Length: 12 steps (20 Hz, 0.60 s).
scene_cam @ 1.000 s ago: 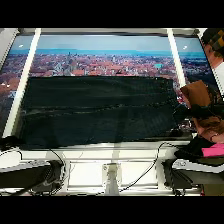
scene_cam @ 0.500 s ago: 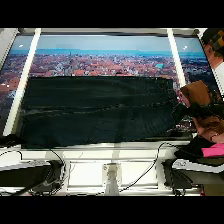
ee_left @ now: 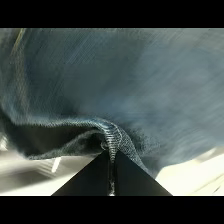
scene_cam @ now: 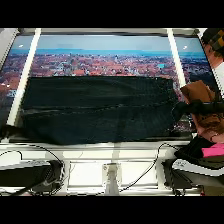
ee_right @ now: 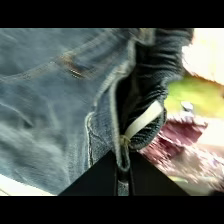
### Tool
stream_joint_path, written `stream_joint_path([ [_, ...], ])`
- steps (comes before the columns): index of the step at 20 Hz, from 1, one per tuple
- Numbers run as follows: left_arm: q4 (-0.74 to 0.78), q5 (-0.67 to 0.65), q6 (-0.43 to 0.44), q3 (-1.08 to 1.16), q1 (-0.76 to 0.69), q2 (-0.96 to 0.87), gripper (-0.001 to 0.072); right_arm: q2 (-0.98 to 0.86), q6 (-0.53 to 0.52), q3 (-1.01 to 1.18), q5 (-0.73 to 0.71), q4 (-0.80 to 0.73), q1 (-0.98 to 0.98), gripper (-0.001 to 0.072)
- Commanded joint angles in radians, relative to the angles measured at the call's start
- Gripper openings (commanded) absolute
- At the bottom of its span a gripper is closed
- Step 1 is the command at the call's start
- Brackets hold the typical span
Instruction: Fold the clothes and pants, and hang the long-sleeved shirts on hangers.
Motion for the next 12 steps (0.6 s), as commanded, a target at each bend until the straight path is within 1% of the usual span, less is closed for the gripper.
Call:
stream_joint_path([
  [1,-0.371,-0.055,0.0,0.063,0.001,0.001,0.0032,0.013,-0.02,0.014,-0.013,0.177,0.0,0.0035],
  [4,-0.644,-0.01,-0.001,0.065,-0.001,0.001,0.0032,0.012,-0.023,0.014,-0.074,0.338,0.0,0.0035],
  [6,-0.771,0.05,-0.03,0.065,-0.005,0.001,0.0032,0.012,-0.016,0.014,-0.127,0.449,0.0,0.0035],
  [8,-0.803,0.143,-0.089,0.065,-0.026,0.001,0.0032,0.012,0.036,0.014,-0.212,0.552,0.006,0.0035],
  [9,-0.803,0.189,-0.105,0.065,-0.044,0.001,0.0032,0.012,0.085,0.014,-0.274,0.586,0.019,0.0035],
  [12,-0.804,0.38,-0.177,0.065,-0.136,0.001,0.0032,0.012,0.21,0.014,-0.49,0.622,0.102,0.0035],
])
